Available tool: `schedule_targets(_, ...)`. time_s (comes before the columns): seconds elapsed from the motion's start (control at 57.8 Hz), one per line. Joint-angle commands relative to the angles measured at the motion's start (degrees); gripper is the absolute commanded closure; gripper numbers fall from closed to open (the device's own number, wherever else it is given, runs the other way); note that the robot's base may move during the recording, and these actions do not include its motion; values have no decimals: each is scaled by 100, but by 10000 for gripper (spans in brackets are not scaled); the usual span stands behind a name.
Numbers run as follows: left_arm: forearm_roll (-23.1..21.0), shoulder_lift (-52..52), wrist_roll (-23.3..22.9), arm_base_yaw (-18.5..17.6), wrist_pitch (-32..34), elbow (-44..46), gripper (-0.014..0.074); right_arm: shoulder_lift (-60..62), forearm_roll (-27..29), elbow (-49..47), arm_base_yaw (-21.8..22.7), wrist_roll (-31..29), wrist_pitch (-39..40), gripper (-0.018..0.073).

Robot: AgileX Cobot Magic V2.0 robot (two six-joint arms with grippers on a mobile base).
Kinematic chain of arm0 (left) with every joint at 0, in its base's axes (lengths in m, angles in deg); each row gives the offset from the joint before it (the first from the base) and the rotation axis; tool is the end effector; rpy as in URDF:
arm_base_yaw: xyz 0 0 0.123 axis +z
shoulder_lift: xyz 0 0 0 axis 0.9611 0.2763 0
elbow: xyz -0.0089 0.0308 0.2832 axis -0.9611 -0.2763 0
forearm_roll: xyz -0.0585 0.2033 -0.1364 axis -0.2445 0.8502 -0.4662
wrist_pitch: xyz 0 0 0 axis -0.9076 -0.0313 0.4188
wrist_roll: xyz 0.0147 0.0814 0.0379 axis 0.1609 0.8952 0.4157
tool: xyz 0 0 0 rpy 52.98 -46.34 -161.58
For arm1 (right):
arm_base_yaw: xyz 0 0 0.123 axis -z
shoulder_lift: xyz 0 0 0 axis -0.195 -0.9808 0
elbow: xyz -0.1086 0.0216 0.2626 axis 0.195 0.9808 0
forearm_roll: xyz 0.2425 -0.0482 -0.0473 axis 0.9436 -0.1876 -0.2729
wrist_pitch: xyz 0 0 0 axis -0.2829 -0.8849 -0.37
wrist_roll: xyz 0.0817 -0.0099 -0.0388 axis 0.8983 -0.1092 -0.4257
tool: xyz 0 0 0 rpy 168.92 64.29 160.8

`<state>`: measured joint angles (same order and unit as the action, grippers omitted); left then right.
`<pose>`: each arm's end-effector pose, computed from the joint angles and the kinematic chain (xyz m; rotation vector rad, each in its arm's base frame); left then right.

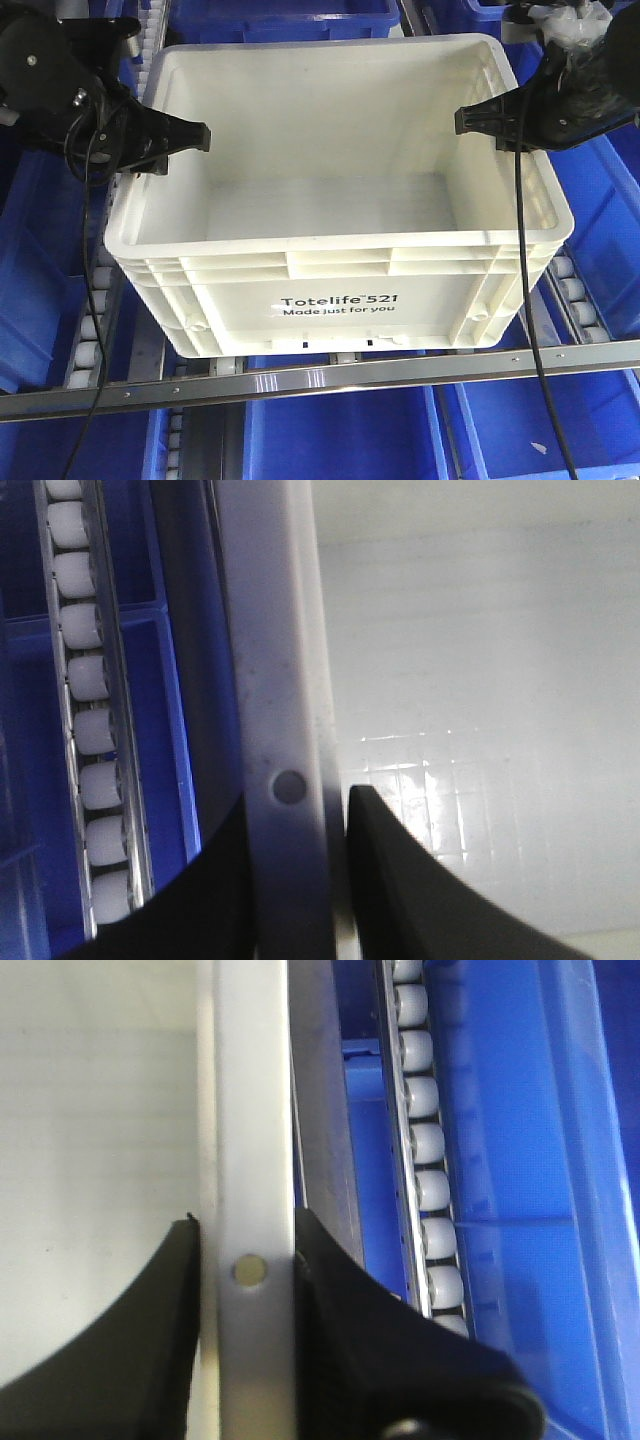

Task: Move bin from left to right shelf
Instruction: 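Push the crate forward onto the roller shelf with both grippers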

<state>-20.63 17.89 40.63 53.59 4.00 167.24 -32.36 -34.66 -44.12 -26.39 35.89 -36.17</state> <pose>0.3385 -0.1154 0.3361 -0.0241 2.5578 -0.1315 0.3479 0.0799 0.3394 -0.0697 2.4255 0.0028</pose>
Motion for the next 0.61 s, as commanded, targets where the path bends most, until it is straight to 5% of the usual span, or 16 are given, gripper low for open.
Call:
schedule_targets(0.0, -450, -187, -63, -146, 932, 213, 601, 151, -102, -238, -74, 290, 1018, 556)
schedule_targets(0.329, -455, 14, -58, -146, 837, 213, 572, -41, -244, -238, -74, 509, 1004, 515)
schedule_targets(0.588, -455, 14, -47, -146, 691, 213, 451, -41, -216, -238, -74, 511, 920, 332)
